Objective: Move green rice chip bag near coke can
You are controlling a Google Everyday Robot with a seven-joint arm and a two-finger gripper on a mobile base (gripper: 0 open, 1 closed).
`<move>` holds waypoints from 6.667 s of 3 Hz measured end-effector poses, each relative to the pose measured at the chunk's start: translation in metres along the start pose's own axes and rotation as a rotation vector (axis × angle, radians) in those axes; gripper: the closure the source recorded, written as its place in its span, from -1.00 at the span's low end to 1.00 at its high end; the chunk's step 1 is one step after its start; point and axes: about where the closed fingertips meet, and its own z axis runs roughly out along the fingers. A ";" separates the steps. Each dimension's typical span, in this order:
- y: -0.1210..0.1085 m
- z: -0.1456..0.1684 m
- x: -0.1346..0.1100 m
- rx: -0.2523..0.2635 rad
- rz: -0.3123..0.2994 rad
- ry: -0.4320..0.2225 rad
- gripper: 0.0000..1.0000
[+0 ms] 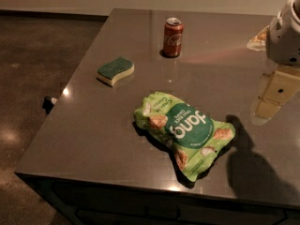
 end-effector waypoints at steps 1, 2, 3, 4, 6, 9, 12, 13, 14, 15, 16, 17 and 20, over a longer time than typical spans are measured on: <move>0.000 0.000 0.000 0.002 0.000 -0.001 -1.00; 0.010 0.011 -0.014 -0.035 0.014 -0.033 -1.00; 0.031 0.029 -0.037 -0.103 0.030 -0.078 -1.00; 0.052 0.051 -0.073 -0.175 0.044 -0.130 -1.00; 0.067 0.092 -0.117 -0.159 0.127 -0.170 -1.00; 0.045 0.136 -0.115 -0.067 0.280 -0.094 -0.68; 0.007 0.134 -0.128 -0.092 0.337 -0.041 0.59; -0.040 0.131 -0.153 -0.085 0.331 -0.061 1.00; -0.071 0.134 -0.162 -0.075 0.339 -0.063 1.00; -0.109 0.137 -0.152 -0.039 0.383 -0.043 1.00; -0.128 0.137 -0.142 -0.003 0.420 -0.029 1.00; -0.146 0.139 -0.126 0.050 0.468 0.012 0.48; -0.163 0.145 -0.116 0.130 0.543 0.016 -0.91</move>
Offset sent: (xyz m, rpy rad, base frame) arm -0.0089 0.0434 -0.0302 0.1079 0.0939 0.0050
